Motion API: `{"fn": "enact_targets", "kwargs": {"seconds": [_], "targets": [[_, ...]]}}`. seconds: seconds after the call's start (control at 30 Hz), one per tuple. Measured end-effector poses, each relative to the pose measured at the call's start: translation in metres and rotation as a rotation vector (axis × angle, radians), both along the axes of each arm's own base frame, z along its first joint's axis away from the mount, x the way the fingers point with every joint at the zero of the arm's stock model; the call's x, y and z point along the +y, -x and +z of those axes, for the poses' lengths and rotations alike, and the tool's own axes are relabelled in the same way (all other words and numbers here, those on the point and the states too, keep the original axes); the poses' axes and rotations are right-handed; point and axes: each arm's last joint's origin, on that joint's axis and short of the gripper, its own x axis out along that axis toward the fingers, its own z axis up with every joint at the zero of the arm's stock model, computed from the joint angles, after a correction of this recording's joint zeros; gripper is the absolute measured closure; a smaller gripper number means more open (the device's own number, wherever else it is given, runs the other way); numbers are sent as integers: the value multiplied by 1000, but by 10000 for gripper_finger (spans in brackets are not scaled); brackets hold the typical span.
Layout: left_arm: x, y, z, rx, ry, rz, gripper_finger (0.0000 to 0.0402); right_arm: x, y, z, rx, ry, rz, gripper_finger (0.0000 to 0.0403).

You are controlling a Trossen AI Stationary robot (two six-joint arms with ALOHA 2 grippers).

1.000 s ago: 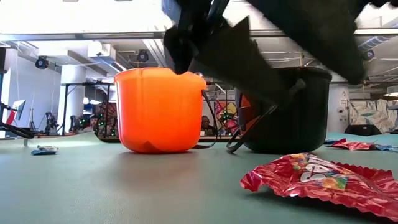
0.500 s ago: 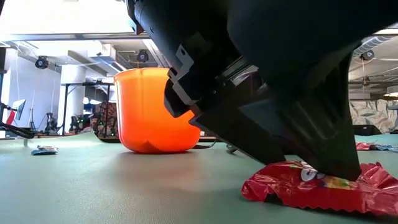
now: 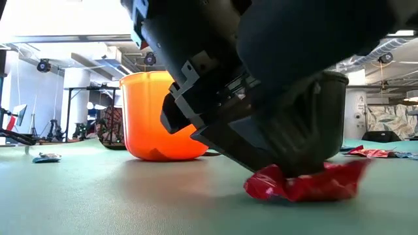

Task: Sort candy by brand, put in halloween buckets
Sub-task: Put the red candy into the orange bucket

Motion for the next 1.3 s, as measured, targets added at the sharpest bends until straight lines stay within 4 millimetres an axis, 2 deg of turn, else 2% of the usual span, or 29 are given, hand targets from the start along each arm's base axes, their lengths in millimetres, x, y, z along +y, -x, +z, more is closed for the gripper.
{"fn": "enact_targets", "kwargs": {"seconds": [0.17,0.3,0.37,0.53,0.67,0.77,0.87,1.03,1.13,1.3], "targets": [[9,-4,14,47,48,1,372,0,2,-8,-6,-2,6,250],[17,-7,40,45,61,-4,381,1,-2,-12,84,9,8,246],[21,-9,64,29,67,5,382,1,-4,-14,112,16,7,245],[50,-3,153,20,-3,45,379,2,-9,-17,151,23,7,252],[93,6,196,104,-122,153,383,2,-12,-18,174,28,7,256],[130,12,216,181,-166,232,383,2,-13,-19,189,31,7,257],[162,16,217,289,-195,297,384,3,-14,-20,197,33,7,253],[203,17,213,344,-172,383,384,3,-15,-20,203,34,7,248],[224,23,194,437,-153,427,384,3,-15,-21,205,34,7,247],[245,30,157,547,11,452,384,3,-15,-21,206,35,7,254]]}}
